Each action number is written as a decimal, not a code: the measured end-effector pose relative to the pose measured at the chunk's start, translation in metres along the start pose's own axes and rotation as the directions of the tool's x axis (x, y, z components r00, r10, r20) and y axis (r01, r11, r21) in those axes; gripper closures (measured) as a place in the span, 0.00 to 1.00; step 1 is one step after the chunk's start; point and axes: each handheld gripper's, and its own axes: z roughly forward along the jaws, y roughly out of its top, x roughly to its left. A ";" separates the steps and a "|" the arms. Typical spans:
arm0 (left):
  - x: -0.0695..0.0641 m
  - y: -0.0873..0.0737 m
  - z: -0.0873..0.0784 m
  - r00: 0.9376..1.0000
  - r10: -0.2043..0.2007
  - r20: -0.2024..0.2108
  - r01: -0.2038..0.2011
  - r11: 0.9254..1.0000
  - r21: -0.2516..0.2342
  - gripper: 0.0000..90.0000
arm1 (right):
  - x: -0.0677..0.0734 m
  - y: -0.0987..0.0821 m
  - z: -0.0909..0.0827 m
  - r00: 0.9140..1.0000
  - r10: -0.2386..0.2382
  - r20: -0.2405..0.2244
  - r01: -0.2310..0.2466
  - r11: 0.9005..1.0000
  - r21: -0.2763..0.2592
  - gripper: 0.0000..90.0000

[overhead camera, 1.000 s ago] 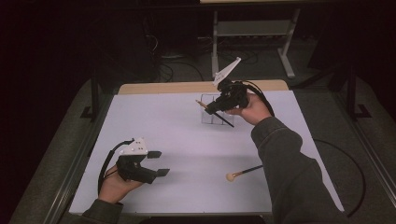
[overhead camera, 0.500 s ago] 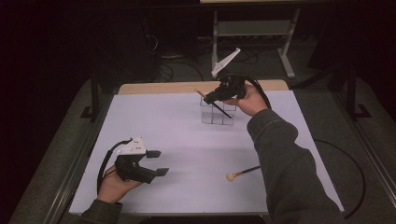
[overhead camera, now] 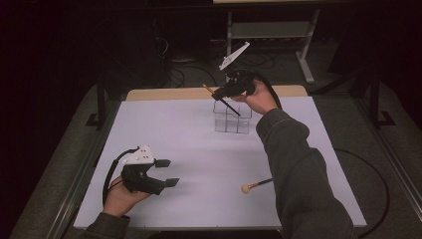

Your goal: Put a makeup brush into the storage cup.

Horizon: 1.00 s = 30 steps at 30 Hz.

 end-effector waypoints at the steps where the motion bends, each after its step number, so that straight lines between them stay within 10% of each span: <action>1: -0.001 0.000 0.001 1.000 -0.016 0.005 0.016 1.000 -0.016 0.32 | -0.002 0.000 0.001 1.000 0.003 0.001 -0.003 1.000 -0.003 0.92; 30: 0.003 -0.002 0.002 0.999 -0.023 0.024 0.023 0.999 -0.023 0.32 | -0.035 -0.012 0.031 0.996 0.068 0.062 -0.065 0.996 -0.056 0.92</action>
